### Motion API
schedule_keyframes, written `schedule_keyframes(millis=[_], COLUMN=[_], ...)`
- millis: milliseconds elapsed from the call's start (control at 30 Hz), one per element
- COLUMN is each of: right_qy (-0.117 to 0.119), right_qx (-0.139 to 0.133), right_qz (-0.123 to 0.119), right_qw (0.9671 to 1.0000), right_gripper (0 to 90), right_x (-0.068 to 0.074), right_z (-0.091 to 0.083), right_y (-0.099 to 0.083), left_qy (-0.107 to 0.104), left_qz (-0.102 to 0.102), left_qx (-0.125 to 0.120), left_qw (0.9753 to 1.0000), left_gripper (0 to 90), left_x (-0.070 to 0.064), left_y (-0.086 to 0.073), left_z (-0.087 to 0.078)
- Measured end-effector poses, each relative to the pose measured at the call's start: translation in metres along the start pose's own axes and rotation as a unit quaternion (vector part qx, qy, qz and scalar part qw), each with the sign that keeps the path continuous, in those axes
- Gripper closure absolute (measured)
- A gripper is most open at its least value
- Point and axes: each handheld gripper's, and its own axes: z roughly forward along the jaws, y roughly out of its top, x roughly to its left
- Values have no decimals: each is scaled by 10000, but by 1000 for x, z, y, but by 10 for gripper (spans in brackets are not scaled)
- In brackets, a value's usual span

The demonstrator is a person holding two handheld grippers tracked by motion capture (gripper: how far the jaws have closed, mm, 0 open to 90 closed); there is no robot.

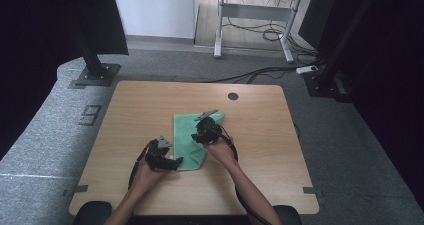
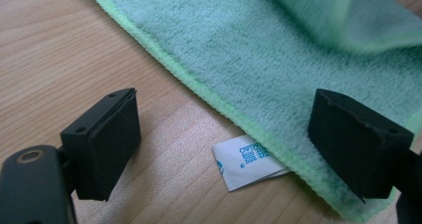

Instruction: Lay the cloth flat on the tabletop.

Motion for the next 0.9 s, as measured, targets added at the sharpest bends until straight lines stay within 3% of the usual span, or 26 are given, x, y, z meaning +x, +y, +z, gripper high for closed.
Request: schedule_keyframes(millis=[167,400,467,533,567,600,633,767,900], right_qy=[-33,48,46,20,74,74,54,-115,-122], right_qx=[2,215,452,524,461,461,500,514,413], right_qz=[47,0,-63,-110,-58,-58,-116,-285,-248], right_qw=[10000,9998,9989,9986,9989,9989,9987,9982,9988], right_gripper=[606,587,633,657,768,768,830,839,838], right_x=[-4,-6,-3,-1,0,0,1,5,3], right_z=[-11,-1,8,11,11,11,9,0,-13], right_y=[-6,-21,-29,-32,-35,-35,-34,-32,-34], left_qy=[-3,-7,-4,-4,-4,-4,-3,0,-2], left_qz=[-1,0,4,2,4,3,3,-2,-2], left_qx=[-3,0,4,4,4,3,4,0,-1], left_qw=[10000,10000,10000,10000,10000,10000,10000,10000,10000], left_gripper=[132,133,133,132,133,133,133,132,133], left_x=[0,0,0,0,0,0,0,0,0], left_y=[0,0,0,0,0,0,0,0,0], left_z=[0,0,0,0,0,0,0,0,0])
